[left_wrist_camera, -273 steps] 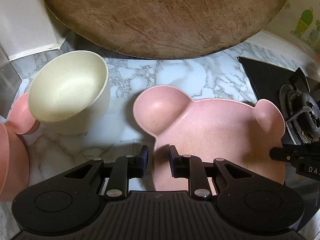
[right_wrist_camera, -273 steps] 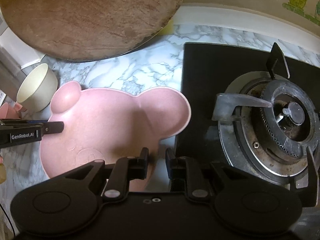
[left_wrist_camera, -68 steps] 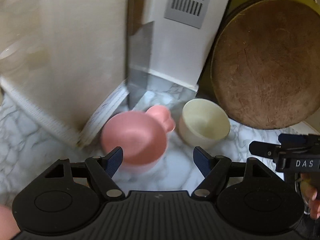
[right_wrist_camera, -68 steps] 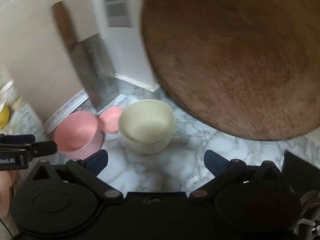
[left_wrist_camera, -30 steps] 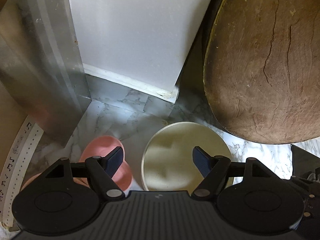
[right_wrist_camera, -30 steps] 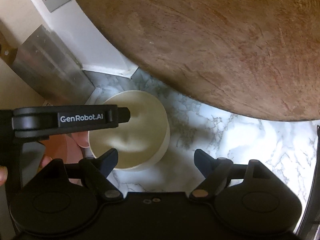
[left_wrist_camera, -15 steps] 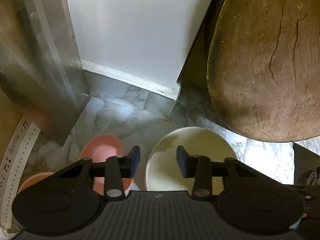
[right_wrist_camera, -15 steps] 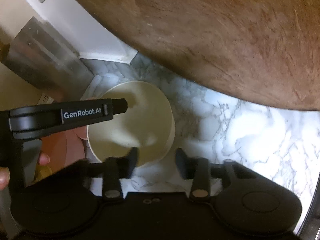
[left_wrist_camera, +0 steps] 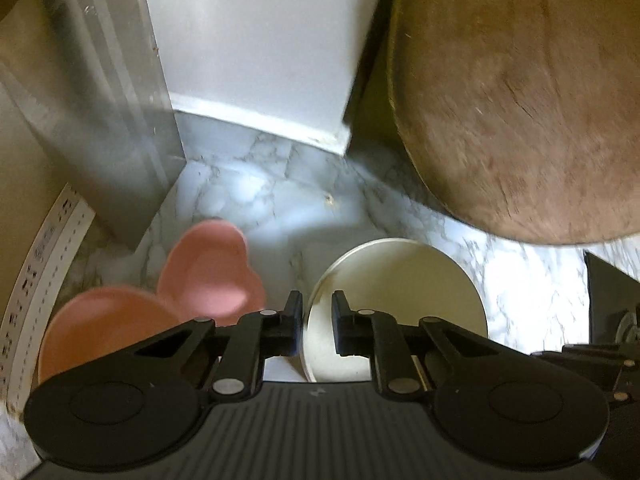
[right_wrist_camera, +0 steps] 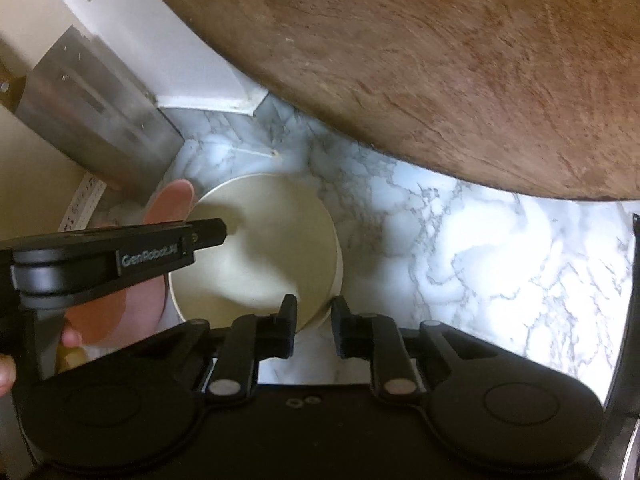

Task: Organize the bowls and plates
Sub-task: 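Carry the cream bowl with both grippers toward the pink bear plate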

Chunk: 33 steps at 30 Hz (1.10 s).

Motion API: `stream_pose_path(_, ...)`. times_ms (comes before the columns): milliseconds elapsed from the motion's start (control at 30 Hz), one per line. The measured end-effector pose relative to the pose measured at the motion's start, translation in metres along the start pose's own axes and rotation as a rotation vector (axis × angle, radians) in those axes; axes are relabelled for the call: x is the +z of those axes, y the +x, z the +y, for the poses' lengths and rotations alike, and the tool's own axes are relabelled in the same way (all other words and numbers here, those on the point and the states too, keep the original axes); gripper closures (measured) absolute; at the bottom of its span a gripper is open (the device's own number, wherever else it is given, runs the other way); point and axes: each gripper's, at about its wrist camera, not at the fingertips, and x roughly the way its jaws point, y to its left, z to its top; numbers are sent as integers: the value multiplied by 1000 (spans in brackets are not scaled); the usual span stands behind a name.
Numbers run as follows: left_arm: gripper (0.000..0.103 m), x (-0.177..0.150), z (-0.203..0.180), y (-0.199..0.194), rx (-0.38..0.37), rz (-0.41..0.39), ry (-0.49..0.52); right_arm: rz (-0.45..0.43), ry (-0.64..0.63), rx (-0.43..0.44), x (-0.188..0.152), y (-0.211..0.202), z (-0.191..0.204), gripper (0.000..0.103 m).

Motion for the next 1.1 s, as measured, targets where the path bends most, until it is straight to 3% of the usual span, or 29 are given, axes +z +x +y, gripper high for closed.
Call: stream_pose_path(1100,89,-158,-39,-101,-119,68,203,6,40,-123,-154,-84,12,88)
